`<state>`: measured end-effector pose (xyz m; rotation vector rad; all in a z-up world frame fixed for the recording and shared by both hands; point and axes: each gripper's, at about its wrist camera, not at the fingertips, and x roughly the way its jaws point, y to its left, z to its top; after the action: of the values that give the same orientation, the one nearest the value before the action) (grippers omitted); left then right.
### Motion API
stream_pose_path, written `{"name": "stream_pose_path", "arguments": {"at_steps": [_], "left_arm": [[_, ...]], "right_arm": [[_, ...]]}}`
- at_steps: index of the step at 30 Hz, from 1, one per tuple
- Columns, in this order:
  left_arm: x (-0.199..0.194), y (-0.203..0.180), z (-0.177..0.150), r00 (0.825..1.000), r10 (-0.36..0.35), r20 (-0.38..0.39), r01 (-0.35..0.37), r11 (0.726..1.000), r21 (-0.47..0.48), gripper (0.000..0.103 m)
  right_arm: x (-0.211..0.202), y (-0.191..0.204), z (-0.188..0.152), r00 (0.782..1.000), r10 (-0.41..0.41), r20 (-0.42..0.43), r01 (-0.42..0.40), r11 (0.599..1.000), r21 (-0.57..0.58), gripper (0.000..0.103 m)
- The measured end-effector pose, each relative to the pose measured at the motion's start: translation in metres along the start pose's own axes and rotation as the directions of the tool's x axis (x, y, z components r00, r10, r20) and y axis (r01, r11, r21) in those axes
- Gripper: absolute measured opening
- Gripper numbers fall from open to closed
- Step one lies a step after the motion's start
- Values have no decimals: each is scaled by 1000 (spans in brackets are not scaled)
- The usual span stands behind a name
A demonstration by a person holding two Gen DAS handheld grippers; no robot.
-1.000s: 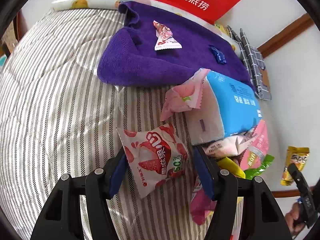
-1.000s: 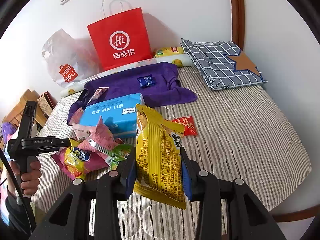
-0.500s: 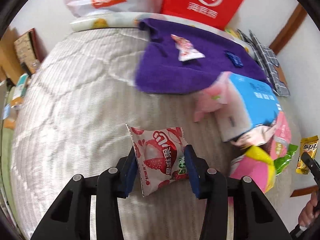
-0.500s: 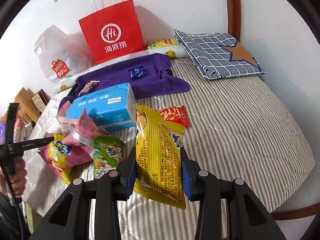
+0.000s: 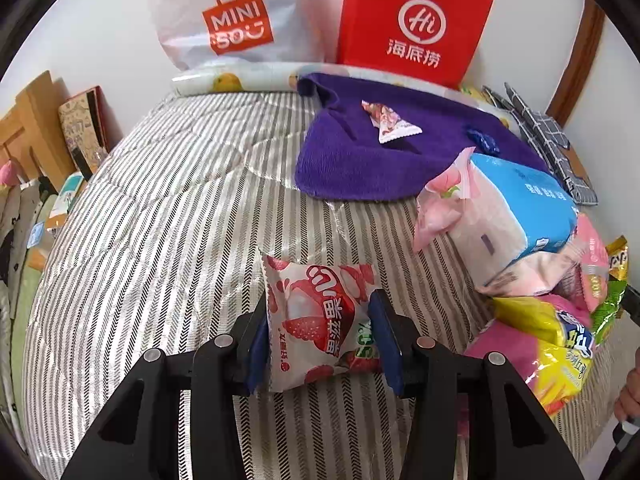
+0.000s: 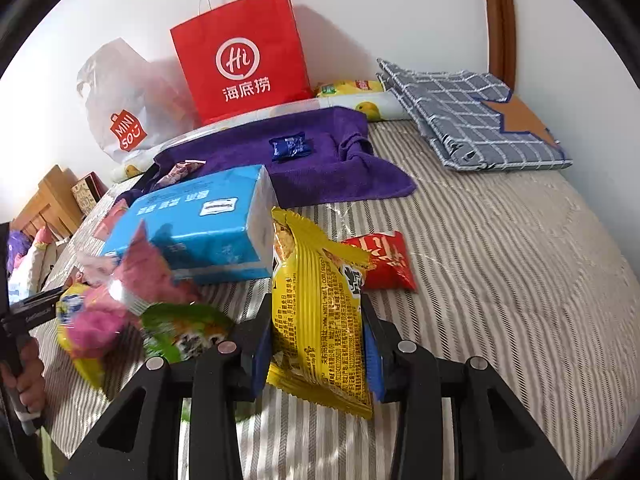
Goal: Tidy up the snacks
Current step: 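Lift the yellow chip bag and strawberry-print bag off the bed with both grippers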
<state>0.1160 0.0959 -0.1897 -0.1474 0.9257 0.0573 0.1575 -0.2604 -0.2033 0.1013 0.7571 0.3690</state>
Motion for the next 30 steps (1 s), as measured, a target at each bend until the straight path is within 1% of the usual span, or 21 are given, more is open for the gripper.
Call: {"name": "stream_pose_path", "arguments": {"at_steps": [5, 9, 11, 15, 17, 21, 30], "left_arm": [[0, 2, 2, 1000, -4, 1, 4, 1000, -11, 46], [0, 3, 1, 1000, -11, 5, 11, 1000, -29, 47], [-1, 4, 1, 1000, -22, 8, 23, 999, -42, 47], [-2, 11, 1, 998, -59, 18, 61, 995, -84, 46], [-2, 9, 2, 999, -46, 15, 47, 996, -75, 46], [0, 0, 3, 1000, 4, 4, -4, 999, -38, 46], [1, -2, 3, 999, 35, 2, -35, 999, -27, 43]], "right_arm": [[10, 4, 3, 999, 35, 36, -34, 999, -27, 36], [23, 9, 2, 994, 108, -26, -108, 994, -31, 36], [24, 12, 2, 995, 93, -33, -94, 994, -51, 36], [27, 11, 1, 993, 109, -51, -112, 993, -49, 36], [27, 9, 1, 992, 117, -51, -119, 992, -36, 37], [27, 12, 1, 993, 102, -52, -104, 993, -46, 38], [30, 10, 2, 992, 107, -71, -110, 993, -32, 40]]}}
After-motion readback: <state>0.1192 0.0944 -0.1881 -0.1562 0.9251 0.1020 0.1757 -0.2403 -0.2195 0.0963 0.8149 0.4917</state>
